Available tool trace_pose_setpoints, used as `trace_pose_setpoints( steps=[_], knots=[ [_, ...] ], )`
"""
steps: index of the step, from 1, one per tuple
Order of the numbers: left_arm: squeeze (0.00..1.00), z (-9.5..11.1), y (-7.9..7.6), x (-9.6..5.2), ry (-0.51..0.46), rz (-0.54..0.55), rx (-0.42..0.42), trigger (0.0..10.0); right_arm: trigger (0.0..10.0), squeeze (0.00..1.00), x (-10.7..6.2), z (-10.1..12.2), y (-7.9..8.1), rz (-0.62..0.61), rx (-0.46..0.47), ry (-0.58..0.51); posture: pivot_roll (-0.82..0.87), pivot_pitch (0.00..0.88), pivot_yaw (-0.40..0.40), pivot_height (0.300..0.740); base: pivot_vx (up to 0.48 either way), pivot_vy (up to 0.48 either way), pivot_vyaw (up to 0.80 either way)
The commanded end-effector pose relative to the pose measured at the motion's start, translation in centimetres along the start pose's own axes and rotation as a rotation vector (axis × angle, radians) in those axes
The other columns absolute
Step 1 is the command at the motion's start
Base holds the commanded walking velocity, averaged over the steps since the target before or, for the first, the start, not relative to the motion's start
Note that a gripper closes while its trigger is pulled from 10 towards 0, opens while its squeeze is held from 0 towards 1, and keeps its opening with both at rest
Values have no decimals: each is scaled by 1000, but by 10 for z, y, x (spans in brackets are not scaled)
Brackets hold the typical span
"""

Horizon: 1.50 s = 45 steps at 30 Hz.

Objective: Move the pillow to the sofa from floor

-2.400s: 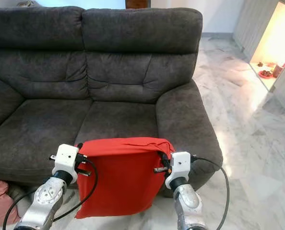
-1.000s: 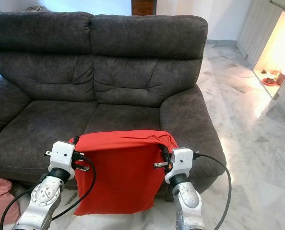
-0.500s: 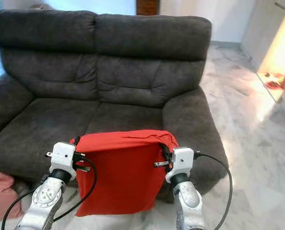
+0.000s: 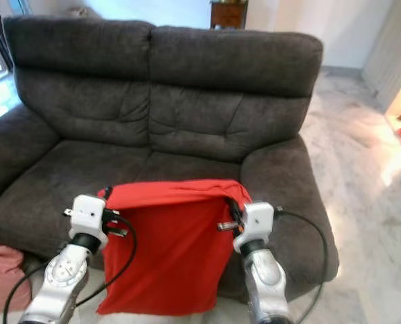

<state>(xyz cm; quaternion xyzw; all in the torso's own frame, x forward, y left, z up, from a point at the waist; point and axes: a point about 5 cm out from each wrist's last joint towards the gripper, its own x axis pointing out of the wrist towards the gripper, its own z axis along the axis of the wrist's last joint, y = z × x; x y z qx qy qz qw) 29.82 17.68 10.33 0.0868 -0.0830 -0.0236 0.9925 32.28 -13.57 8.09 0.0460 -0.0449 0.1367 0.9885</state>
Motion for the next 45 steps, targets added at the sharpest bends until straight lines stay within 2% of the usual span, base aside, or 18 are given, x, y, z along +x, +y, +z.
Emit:
trace_pose_setpoints(
  steps=[1,4,10,16,18,21,26,33,38,45],
  knots=[
    [0,17,33,4,-82,160,-17,10000,10000,0,-10,11,-41,-212,26,-57,119,29,3,740,368,0,-800],
    [0,18,34,4,-87,164,-18,10000,10000,0,-9,12,-40,-206,21,-58,120,31,1,740,368,0,-800],
    [0,23,39,8,-107,187,-14,10000,10000,0,0,23,-29,-136,12,-121,125,28,3,740,370,0,0],
    [0,41,49,15,-169,204,5,10000,10000,0,20,60,-7,29,-32,-258,124,27,5,740,370,0,0],
    [0,53,58,18,-211,228,15,10000,10000,0,27,77,4,94,-52,-315,127,28,3,740,373,0,0],
    [0,64,66,22,-244,248,23,10000,10000,0,32,89,13,145,-48,-357,135,28,-1,740,371,0,177],
    [0,76,73,26,-281,267,30,10000,10000,0,35,94,23,192,-45,-375,141,28,-3,740,371,0,746],
    [0,76,73,25,-274,276,21,10000,10000,0,32,94,28,230,-33,-367,138,29,-5,740,371,0,800],
    [0,71,72,26,-242,248,18,10000,10000,0,34,91,22,177,1,-336,138,27,-6,740,198,0,0],
    [0,74,77,29,-233,256,21,10000,10000,0,40,93,19,124,19,-321,142,28,-6,740,224,0,0]
  ],
)
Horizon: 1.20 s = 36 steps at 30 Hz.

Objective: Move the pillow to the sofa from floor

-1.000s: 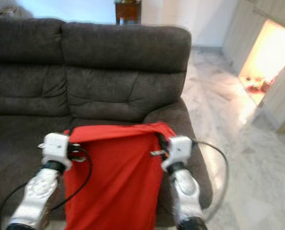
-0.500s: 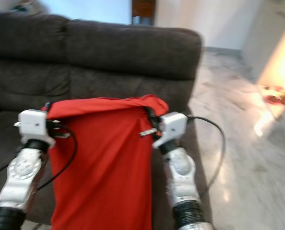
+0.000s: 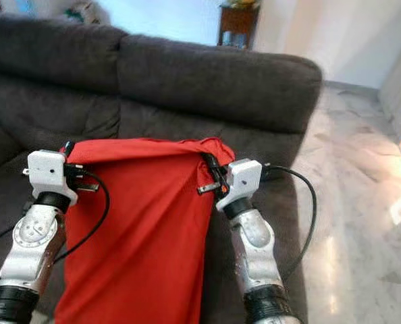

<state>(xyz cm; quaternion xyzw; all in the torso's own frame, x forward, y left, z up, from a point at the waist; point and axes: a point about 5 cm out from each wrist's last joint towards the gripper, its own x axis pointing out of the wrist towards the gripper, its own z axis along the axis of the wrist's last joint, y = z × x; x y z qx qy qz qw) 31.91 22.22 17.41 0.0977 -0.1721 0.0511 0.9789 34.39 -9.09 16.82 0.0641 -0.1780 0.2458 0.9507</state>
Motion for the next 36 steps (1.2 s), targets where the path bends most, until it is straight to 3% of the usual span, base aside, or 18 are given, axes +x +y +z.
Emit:
trace_pose_setpoints(
  steps=[1,15,17,21,24,26,32,36],
  knots=[
    [0,15,21,6,-59,106,-21,10000,10000,0,-2,13,-25,-119,-15,-54,141,29,-5,740,480,0,0],
    [0,17,25,8,-63,111,-16,10000,10000,0,8,18,-38,-241,0,-55,147,21,-2,740,480,0,0],
    [0,13,25,9,-38,109,-14,10000,10000,0,7,13,-41,-277,-14,-16,145,20,-3,740,367,0,0],
    [0,11,20,8,-22,64,-12,10000,10000,0,4,10,-46,-317,14,-10,149,25,-5,740,0,0,0],
    [0,4,8,3,30,-57,-59,10000,10000,0,-4,1,-61,-443,68,29,148,31,-6,740,0,0,0],
    [0,3,8,2,37,-67,-57,10000,10000,0,-5,1,-62,-451,71,35,148,34,-6,740,0,0,0],
    [0,1,12,-2,45,-37,-64,10000,10000,0,5,2,-39,-255,41,21,150,42,-12,740,0,0,0],
    [0,0,14,-3,54,-27,-71,10000,10000,0,9,-3,-32,-244,52,38,156,45,-15,740,0,0,0]
  ],
)
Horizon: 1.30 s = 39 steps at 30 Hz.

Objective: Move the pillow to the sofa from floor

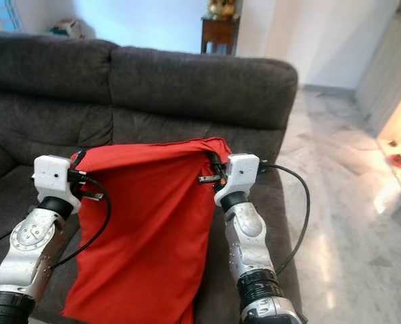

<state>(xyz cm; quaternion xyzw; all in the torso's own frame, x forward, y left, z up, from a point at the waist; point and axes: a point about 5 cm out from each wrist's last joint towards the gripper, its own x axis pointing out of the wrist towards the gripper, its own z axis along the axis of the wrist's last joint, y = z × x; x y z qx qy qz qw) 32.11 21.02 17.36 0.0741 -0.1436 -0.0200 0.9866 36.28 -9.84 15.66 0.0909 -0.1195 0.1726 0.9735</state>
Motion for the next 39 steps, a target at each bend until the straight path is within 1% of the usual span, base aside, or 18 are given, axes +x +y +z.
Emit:
trace_pose_setpoints(
  steps=[1,6,12,19,21,26,29,36,37,39],
  knots=[
    [0,0,25,-8,3,110,-7,10000,10000,0,3,13,-14,-73,13,-60,157,45,-15,740,0,0,0],
    [0,1,28,-10,6,119,-7,10000,10000,0,4,13,-13,-58,24,-59,162,50,-18,740,0,0,0],
    [0,1,28,-12,5,122,-11,10000,10000,0,4,13,-13,-54,23,-61,156,54,-18,740,0,0,0],
    [0,3,30,-12,0,127,-12,10000,10000,0,1,10,-18,-74,19,-51,156,53,-17,740,0,0,0],
    [0,6,31,-11,-13,130,-7,10000,10000,0,2,12,-22,-99,27,-60,155,52,-14,740,0,0,0],
    [0,9,35,-10,-26,149,-2,10000,10000,0,2,11,-22,-113,31,-47,158,53,-12,740,0,0,0],
    [0,10,37,-10,-30,155,8,10000,10000,0,2,10,-23,-127,46,-39,158,53,-12,740,0,0,-800],
    [0,16,41,-8,-53,171,15,10000,10000,0,3,12,-19,-110,45,-60,160,52,-9,740,284,0,-800],
    [0,17,42,-8,-56,175,17,10000,10000,0,3,14,-18,-108,53,-78,160,53,-9,740,311,0,0],
    [0,17,42,-8,-59,177,17,10000,10000,0,3,14,-17,-103,47,-80,160,53,-9,740,311,0,0]
  ],
)
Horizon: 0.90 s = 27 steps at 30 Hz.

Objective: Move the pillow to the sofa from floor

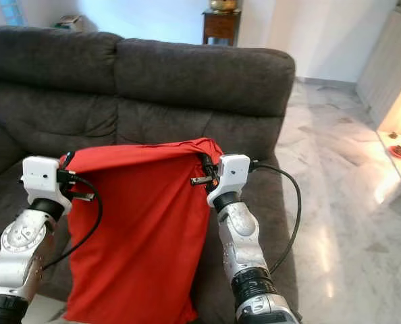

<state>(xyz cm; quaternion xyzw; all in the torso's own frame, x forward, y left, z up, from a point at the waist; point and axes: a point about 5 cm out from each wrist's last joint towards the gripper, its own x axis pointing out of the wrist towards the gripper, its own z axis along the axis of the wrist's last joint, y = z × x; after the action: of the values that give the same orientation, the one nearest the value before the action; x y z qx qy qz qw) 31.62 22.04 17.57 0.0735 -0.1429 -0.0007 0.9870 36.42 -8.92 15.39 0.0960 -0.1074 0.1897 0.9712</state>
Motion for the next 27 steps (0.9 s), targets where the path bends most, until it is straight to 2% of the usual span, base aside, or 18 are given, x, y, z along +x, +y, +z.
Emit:
trace_pose_setpoints(
  steps=[1,22,27],
  knots=[
    [0,15,32,-2,-64,140,12,10000,10000,0,-1,20,-23,-122,25,-111,160,53,-10,740,315,0,0],
    [0,25,40,1,-83,136,10,10000,10000,0,3,20,-7,-65,40,-120,168,38,-9,740,315,0,0],
    [0,24,39,1,-70,107,19,10000,10000,0,4,19,2,-4,39,-109,169,46,-13,740,0,0,0]
  ],
)
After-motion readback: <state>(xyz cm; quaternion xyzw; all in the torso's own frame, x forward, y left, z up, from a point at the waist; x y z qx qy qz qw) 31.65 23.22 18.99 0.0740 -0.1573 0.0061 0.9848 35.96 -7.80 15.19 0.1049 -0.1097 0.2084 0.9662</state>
